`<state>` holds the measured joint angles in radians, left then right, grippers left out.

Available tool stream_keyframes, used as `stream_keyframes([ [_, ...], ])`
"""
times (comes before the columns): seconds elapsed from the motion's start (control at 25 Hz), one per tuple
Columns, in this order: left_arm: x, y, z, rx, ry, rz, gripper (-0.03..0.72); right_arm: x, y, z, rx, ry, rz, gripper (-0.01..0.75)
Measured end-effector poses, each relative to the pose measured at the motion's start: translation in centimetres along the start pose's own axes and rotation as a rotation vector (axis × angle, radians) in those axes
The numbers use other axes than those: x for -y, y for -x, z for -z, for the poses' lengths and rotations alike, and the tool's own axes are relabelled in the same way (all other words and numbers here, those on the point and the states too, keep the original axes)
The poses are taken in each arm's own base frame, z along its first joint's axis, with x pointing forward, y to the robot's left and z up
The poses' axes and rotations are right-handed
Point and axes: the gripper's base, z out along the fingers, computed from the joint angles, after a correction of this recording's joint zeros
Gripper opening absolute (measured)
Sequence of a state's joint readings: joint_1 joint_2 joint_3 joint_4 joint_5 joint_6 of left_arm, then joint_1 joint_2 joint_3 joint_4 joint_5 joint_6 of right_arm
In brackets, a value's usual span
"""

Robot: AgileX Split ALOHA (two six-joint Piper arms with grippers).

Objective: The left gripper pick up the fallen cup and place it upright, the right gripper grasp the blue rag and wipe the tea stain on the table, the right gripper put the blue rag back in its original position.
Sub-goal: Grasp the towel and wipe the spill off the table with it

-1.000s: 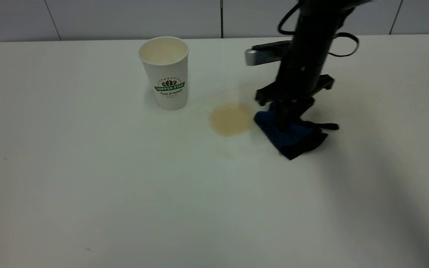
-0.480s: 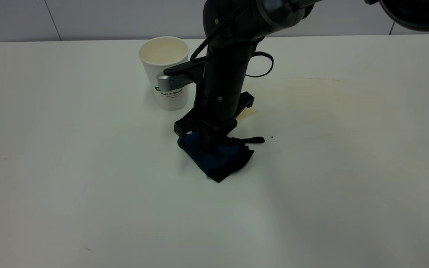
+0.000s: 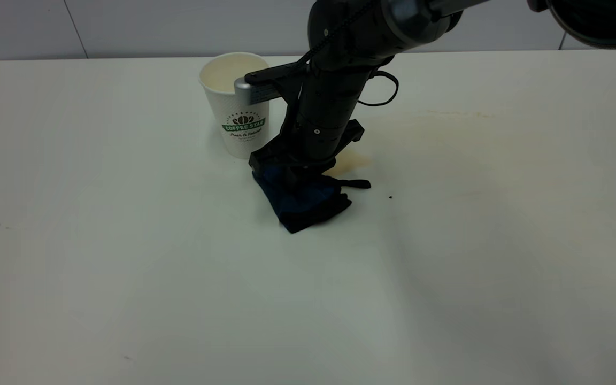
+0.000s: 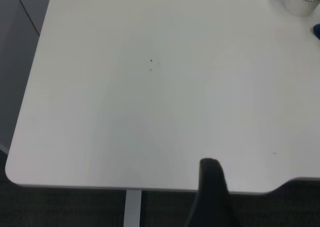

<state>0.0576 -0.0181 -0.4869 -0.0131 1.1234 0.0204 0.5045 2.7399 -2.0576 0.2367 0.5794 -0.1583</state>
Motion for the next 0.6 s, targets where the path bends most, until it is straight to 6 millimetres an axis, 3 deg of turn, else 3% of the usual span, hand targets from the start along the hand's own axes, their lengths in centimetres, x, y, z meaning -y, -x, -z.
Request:
stream_keyframes([
  [0.12, 0.0, 0.0, 0.0, 0.000, 0.000, 0.000, 0.579, 1.7, 0.4, 0.1, 0.041, -0.019, -0.027, 0.063],
  [0.28, 0.0, 0.0, 0.0, 0.000, 0.000, 0.000, 0.579, 5.6, 0.6, 0.5, 0.079, -0.067, -0.079, 0.063],
  [0.6, 0.0, 0.0, 0.0, 0.000, 0.000, 0.000, 0.579, 17.1, -0.9, 2.9, 0.098, -0.241, -0.218, 0.066],
])
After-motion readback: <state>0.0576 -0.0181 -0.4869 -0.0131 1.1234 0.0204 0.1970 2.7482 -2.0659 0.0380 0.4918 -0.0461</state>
